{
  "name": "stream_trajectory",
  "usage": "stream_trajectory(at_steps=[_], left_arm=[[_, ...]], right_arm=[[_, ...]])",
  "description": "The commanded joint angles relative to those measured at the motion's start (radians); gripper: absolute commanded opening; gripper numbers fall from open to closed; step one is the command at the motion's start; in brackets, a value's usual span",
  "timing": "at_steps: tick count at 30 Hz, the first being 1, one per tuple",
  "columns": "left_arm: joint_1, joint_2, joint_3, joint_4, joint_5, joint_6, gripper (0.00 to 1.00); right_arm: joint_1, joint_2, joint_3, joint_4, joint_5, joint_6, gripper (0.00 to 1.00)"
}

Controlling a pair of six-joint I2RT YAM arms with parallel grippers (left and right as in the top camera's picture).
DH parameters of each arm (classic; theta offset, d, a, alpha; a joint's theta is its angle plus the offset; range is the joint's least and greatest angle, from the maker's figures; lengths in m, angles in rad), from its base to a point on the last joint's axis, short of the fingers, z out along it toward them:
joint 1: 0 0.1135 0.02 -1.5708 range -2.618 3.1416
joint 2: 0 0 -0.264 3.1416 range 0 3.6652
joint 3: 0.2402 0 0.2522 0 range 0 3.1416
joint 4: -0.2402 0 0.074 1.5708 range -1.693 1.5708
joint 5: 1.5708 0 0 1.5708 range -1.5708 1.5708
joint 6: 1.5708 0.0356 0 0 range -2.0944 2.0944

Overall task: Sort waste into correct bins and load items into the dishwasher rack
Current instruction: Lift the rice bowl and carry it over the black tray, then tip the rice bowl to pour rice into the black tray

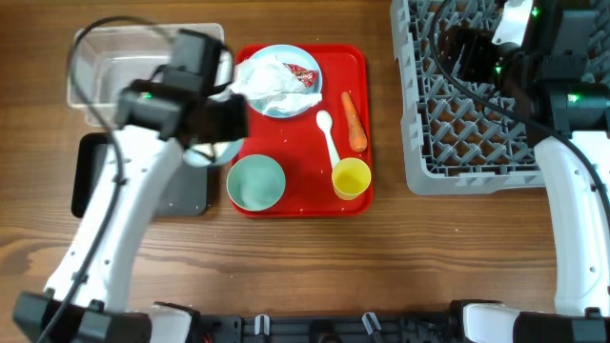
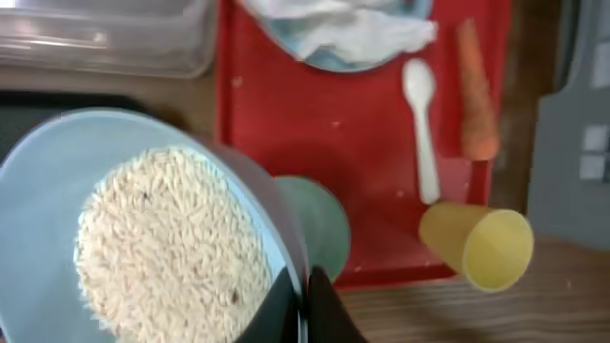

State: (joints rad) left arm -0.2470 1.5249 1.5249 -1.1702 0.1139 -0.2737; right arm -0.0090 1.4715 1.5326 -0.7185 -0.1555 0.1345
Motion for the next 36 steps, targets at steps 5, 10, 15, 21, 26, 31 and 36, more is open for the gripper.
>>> stream_trajectory(at_steps=[5,10,15,21,26,31,36], left_arm=[[0.248,-0.035,-0.074,-0.113,0.162,0.063,0.04],[0.402,-0.035,-0.265,0.062,0.406,0.167,0.04],[0.676,-0.034,-0.421,0.187,0.708,0.299,0.04],[0.973,-0.03,-0.502,0.191,0.95,0.46,0.04],[1.103,0.027,-0.507,0.224,1.047,0.534,0.04],[1.144,0.095,-0.507,0.254,1.216,0.637,0.04],[1.149,0.229,-0.507,0.357,1.352,0.641,0.04]], right_arm=[[0.006,0.012,0.023,-0.019,0.01,-0.004,1.0],[0.006,0.012,0.023,-0.035,0.01,-0.003,0.99],[0.006,0.012,0.023,-0.044,0.006,-0.003,1.0],[0.006,0.012,0.023,-0.046,-0.002,0.0,1.0],[0.006,0.012,0.023,-0.047,-0.002,0.0,1.0],[0.006,0.012,0.023,-0.054,-0.002,0.0,1.0],[0.006,0.012,0.023,-0.055,-0.002,0.0,1.0]])
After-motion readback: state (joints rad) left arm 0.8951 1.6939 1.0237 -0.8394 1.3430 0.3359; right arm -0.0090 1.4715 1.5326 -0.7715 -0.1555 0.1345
